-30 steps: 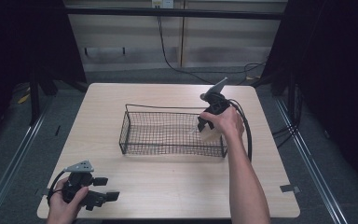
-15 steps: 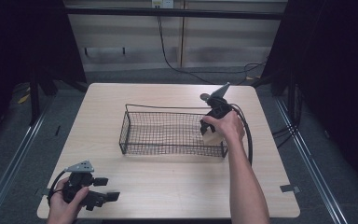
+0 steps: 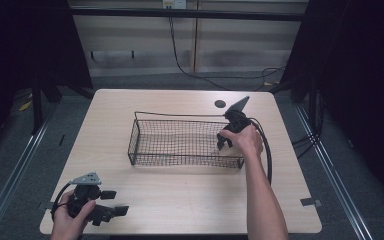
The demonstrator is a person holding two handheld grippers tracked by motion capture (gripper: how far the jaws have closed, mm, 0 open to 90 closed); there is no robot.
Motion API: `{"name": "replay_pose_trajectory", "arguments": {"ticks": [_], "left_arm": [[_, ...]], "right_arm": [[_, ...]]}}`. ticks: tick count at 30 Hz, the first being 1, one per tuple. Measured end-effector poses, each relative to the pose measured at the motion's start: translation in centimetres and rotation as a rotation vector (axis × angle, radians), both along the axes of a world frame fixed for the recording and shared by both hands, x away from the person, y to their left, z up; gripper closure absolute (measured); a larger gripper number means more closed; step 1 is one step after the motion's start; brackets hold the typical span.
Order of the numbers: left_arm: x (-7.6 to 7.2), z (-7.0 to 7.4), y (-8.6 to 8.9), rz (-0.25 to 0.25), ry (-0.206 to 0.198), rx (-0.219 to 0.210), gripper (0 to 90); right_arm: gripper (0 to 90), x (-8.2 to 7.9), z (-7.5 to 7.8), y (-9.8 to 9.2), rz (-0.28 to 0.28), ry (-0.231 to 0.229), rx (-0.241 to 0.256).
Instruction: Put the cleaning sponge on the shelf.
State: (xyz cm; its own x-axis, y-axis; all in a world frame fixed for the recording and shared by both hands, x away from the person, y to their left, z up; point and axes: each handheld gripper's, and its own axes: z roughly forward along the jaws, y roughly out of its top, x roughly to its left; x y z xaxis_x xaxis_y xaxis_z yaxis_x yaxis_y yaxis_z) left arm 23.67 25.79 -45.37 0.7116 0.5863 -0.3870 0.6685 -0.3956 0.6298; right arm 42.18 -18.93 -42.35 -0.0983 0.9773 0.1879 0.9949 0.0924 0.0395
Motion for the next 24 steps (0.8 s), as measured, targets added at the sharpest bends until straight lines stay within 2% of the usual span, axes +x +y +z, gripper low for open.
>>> {"name": "replay_pose_trajectory", "arguments": {"ticks": [19, 24], "left_arm": [[0.0, 0.0, 0.0, -0.006, 0.000, 0.002, 17.4], [0.0, 0.1, 0.0, -0.006, -0.001, 0.001, 17.4]], "right_arm": [[30.2, -0.1, -1.1, 0.4, -0.022, -0.002, -0.020], [29.9, 0.0, -1.2, 0.7, -0.030, -0.002, -0.041]]}}
